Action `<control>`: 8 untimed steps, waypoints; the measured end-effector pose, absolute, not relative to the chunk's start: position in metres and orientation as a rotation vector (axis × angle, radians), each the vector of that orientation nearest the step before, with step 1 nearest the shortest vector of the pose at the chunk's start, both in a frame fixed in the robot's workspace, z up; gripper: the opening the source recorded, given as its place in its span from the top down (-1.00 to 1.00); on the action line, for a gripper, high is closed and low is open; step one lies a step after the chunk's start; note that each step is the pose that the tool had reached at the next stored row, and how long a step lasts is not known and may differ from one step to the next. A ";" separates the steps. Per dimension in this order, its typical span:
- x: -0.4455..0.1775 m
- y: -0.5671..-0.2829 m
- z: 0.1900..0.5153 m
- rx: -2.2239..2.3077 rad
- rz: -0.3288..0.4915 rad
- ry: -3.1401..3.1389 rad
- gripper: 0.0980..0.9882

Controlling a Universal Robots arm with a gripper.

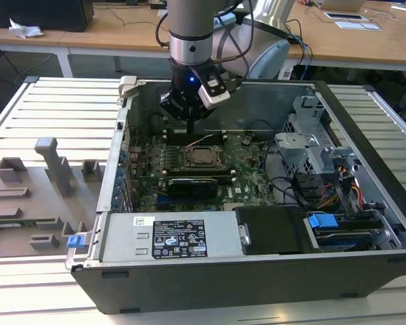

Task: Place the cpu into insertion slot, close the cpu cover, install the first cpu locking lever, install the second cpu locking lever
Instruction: 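Install the first cpu locking lever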

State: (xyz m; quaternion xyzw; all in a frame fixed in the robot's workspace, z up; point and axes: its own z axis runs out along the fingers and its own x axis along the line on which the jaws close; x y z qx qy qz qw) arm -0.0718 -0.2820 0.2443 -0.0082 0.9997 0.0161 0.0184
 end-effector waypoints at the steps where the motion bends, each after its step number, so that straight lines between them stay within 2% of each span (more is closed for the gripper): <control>1: -0.072 -0.282 0.243 -0.025 0.059 3.104 0.98; 8: -0.065 -0.281 0.228 -0.025 0.071 3.104 0.98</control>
